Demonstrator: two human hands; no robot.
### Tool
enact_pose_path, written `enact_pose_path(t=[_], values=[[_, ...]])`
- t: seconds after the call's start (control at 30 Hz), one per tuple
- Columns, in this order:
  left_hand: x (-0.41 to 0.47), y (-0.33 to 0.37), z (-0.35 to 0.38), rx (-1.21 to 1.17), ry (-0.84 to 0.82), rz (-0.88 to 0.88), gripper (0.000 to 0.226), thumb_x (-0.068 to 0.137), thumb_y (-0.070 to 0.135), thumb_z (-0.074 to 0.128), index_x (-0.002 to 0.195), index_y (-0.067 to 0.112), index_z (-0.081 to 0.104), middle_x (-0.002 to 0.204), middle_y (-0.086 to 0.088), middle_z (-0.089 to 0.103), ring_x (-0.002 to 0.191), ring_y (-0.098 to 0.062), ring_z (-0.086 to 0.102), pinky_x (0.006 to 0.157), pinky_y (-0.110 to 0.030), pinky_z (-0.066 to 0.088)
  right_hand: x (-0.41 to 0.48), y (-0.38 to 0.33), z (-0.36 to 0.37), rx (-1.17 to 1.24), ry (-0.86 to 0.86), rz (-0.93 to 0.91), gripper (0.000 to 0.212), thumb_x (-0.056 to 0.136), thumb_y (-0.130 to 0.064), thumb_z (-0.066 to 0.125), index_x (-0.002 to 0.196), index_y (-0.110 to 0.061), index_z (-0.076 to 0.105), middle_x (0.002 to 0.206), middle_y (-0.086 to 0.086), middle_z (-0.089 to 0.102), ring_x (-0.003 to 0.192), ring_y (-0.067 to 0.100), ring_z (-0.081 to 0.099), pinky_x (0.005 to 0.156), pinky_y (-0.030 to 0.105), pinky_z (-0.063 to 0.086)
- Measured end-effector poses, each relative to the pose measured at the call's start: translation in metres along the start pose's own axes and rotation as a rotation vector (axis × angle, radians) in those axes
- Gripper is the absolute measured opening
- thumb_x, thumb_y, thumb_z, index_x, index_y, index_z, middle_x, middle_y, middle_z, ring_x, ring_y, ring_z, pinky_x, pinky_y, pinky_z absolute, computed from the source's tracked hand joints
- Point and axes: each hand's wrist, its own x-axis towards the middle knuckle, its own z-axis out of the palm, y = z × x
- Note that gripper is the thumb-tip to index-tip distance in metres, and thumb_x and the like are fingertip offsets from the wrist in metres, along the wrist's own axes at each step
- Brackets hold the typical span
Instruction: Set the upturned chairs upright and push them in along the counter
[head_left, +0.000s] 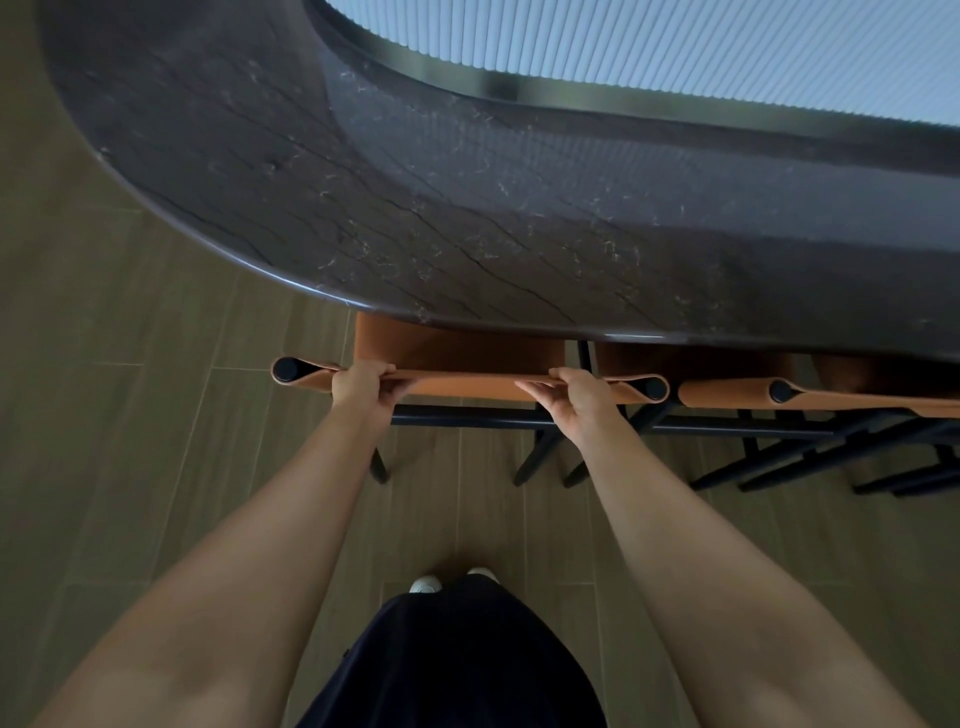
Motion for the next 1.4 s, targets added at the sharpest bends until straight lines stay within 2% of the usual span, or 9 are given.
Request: enact_pose_path(t=[0.17, 0.33, 0.47, 0.6, 0.7, 0.87, 0.97, 1.13, 1.4], values=[[-0.007, -0.001, 0.005, -0.068, -0.024, 0.005, 0.032, 0.091, -0.006, 0.054, 0.122, 0.001, 0.048, 0.118, -0.021, 0.059, 0.091, -0.032, 0.064, 0.08, -0.051, 0.058, -0.012, -0.001, 0.0, -0.021, -0.029, 0.027, 0.029, 0.093, 0.007, 0.053, 0.122, 0.0, 0.053, 0.124, 0.026, 0.055, 0.107, 0.04, 0.061, 0.068, 0.049, 0.06], [-0.022, 0.003, 0.004, -0.125, -0.075, -0.028, 0.018, 0.089, -0.001, 0.057, 0.104, 0.007, 0.052, 0.115, -0.017, 0.054, 0.102, -0.034, 0.057, 0.09, -0.053, 0.053, -0.026, 0.0, -0.001, -0.043, -0.072, 0.053, 0.033, 0.093, 0.0, 0.056, 0.125, -0.006, 0.05, 0.134, 0.025, 0.05, 0.113, 0.041, 0.059, 0.089, 0.049, 0.054], [-0.033, 0.01, -0.005, -0.135, -0.031, 0.002, 0.039, 0.086, -0.003, 0.055, 0.125, 0.006, 0.052, 0.119, -0.015, 0.053, 0.096, -0.032, 0.059, 0.087, -0.047, 0.056, -0.042, 0.001, -0.004, -0.103, -0.078, 0.026, 0.026, 0.095, -0.003, 0.055, 0.119, -0.008, 0.049, 0.133, 0.023, 0.051, 0.112, 0.038, 0.06, 0.091, 0.048, 0.053], [-0.058, 0.009, -0.018, -0.096, -0.043, 0.048, 0.04, 0.087, -0.002, 0.057, 0.126, 0.004, 0.052, 0.133, -0.014, 0.054, 0.103, -0.029, 0.064, 0.085, -0.039, 0.057, -0.061, 0.004, -0.011, -0.193, -0.081, -0.017, 0.008, 0.097, -0.008, 0.053, 0.105, -0.007, 0.054, 0.13, 0.018, 0.057, 0.112, 0.032, 0.061, 0.093, 0.044, 0.052], [-0.079, -0.001, -0.03, -0.088, -0.135, 0.122, 0.045, 0.092, 0.002, 0.054, 0.136, 0.003, 0.046, 0.141, -0.015, 0.048, 0.118, -0.029, 0.057, 0.086, -0.04, 0.055, -0.073, 0.009, -0.022, -0.159, -0.119, -0.07, 0.026, 0.1, -0.011, 0.047, 0.125, -0.005, 0.052, 0.13, 0.013, 0.059, 0.111, 0.028, 0.062, 0.089, 0.04, 0.052], [-0.125, -0.019, -0.045, 0.119, -0.301, 0.37, 0.026, 0.095, 0.009, 0.051, 0.121, 0.013, 0.055, 0.127, -0.011, 0.058, 0.118, -0.028, 0.057, 0.1, -0.045, 0.047, -0.103, 0.011, -0.042, -0.318, -0.29, -0.257, 0.035, 0.102, -0.022, 0.049, 0.135, -0.012, 0.053, 0.123, 0.008, 0.065, 0.109, 0.023, 0.063, 0.086, 0.032, 0.052], [-0.153, -0.032, -0.057, 0.153, -0.342, 0.483, 0.022, 0.096, 0.012, 0.05, 0.114, 0.018, 0.06, 0.123, -0.008, 0.064, 0.115, -0.025, 0.061, 0.099, -0.043, 0.047, -0.128, 0.009, -0.054, -0.375, -0.434, -0.336, 0.039, 0.101, -0.026, 0.051, 0.137, -0.015, 0.052, 0.125, 0.006, 0.064, 0.113, 0.023, 0.062, 0.086, 0.032, 0.051], [-0.189, -0.052, -0.08, 0.145, -0.332, 0.593, 0.024, 0.095, 0.012, 0.05, 0.114, 0.018, 0.063, 0.119, -0.005, 0.068, 0.111, -0.022, 0.064, 0.095, -0.039, 0.048, -0.163, 0.018, -0.073, -0.484, -0.561, -0.426, 0.027, 0.099, -0.026, 0.054, 0.124, -0.02, 0.062, 0.123, 0.005, 0.067, 0.112, 0.023, 0.064, 0.093, 0.04, 0.053], [-0.23, -0.046, -0.139, 0.079, -0.21, 0.717, 0.021, 0.094, 0.01, 0.052, 0.105, 0.02, 0.067, 0.114, -0.004, 0.071, 0.109, -0.024, 0.065, 0.095, -0.038, 0.048, -0.195, 0.053, -0.066, -0.631, -0.654, -0.482, 0.024, 0.096, -0.029, 0.057, 0.118, -0.023, 0.067, 0.116, -0.001, 0.071, 0.106, 0.014, 0.067, 0.09, 0.034, 0.053]])
